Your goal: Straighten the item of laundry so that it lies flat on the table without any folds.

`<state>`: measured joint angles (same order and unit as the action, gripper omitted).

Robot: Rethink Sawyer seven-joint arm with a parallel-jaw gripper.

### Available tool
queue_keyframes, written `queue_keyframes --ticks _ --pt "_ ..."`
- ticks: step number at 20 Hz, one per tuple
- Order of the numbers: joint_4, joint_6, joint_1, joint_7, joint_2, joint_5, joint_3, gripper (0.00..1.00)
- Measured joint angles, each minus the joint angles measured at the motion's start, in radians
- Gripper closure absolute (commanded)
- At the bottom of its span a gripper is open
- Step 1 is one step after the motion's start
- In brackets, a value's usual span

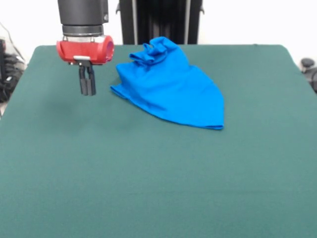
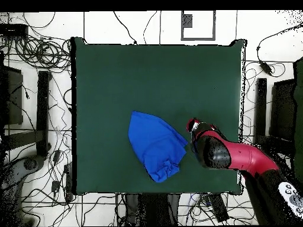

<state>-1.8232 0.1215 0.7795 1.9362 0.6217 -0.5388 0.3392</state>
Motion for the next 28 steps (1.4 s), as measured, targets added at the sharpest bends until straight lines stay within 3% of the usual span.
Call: queue_keyframes --ticks 9,10,28 --pt "-0.018 0.000 0.000 0.000 0.000 -0.034 0.001 1.00" --pt "-0.018 0.000 0.000 0.000 0.000 -0.037 0.001 0.00" --pt "-0.025 0.007 -0.002 0.000 0.015 -0.054 0.015 0.00"
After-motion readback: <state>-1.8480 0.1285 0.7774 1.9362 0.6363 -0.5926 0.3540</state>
